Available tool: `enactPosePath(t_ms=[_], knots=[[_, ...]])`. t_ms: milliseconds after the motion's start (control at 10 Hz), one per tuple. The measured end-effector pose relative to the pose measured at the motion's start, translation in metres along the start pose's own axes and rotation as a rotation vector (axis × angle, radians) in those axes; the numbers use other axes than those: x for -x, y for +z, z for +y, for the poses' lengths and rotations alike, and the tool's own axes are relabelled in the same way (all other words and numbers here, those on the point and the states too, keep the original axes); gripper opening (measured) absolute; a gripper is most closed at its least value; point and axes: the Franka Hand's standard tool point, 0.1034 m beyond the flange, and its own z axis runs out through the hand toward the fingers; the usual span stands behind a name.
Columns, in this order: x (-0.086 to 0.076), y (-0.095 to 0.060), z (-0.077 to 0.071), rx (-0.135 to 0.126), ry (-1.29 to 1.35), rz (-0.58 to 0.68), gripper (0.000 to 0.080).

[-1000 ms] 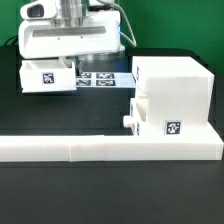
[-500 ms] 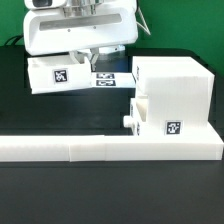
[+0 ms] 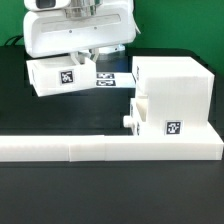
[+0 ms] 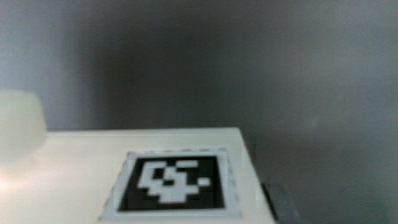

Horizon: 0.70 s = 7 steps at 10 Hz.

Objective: Assemble drawer

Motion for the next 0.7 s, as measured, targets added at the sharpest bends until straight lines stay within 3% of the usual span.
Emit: enactPosePath(t_ms=[200, 500, 700], knots=[[-0.006, 0.003, 0.007, -0.003, -0.163, 0.0, 0.0042], [-0.023, 0.0, 0.007, 0.019, -0.411, 0.001, 0.0042], [-0.023, 0.002, 0.009, 0.025, -0.585, -0.008, 0.0042]])
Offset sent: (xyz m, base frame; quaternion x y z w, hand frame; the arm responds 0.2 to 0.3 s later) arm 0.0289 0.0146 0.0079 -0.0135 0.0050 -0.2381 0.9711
